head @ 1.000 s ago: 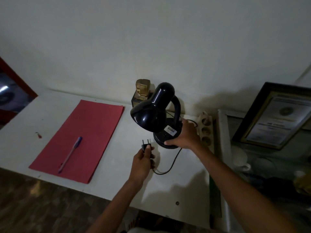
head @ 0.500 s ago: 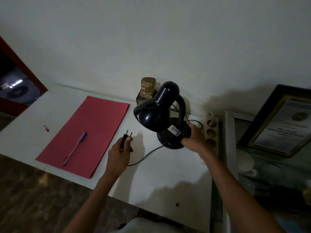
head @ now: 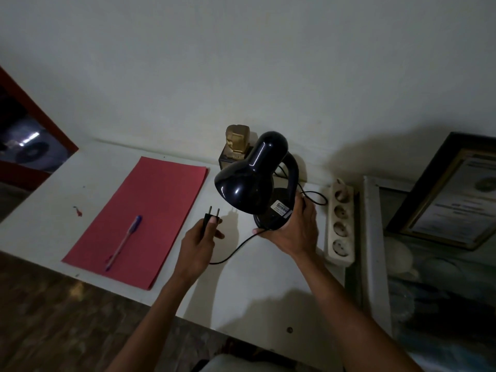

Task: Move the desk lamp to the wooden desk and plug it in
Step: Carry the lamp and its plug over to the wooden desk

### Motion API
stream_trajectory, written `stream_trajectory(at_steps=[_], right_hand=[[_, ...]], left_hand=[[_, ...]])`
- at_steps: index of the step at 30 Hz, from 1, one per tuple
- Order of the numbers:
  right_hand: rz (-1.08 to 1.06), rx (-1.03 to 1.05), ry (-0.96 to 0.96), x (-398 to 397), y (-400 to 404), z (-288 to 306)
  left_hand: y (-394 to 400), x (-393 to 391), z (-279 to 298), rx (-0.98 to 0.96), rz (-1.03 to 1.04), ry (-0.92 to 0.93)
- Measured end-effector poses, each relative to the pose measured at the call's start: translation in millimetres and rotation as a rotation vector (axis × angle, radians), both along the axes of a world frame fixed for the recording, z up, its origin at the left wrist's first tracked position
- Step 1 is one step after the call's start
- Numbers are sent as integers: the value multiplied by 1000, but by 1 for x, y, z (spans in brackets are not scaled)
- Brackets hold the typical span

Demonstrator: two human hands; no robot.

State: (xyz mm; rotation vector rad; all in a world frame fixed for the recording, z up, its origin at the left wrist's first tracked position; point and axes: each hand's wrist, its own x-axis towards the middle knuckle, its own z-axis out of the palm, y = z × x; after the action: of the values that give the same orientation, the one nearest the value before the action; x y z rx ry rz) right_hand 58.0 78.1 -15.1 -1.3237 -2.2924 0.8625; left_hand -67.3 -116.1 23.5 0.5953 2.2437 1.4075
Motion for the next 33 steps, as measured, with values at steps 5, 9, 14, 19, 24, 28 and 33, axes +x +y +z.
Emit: stream_trajectory(at_steps=[5, 9, 14, 19, 24, 28, 33], right_hand=[[14, 35, -19, -2, 1, -1], [24, 46, 17, -3, 1, 1], [-7, 77, 29, -4, -1, 3], [-29, 98, 51, -3, -11, 4], [-96, 73, 101, -4, -33, 21], [-160, 78, 128, -2, -57, 42], [-275, 130, 139, 9, -105, 70]], left_hand=[[-1, 9, -4, -31, -46, -5], [-4, 14, -6, -18, -58, -30], [-9, 18, -2, 13, -64, -41], [-14, 13, 4, 50, -60, -13], [-29, 3, 6, 110, -100, -5], [-44, -6, 11, 169, -128, -21], [-71, -11, 34, 246, -221, -68]])
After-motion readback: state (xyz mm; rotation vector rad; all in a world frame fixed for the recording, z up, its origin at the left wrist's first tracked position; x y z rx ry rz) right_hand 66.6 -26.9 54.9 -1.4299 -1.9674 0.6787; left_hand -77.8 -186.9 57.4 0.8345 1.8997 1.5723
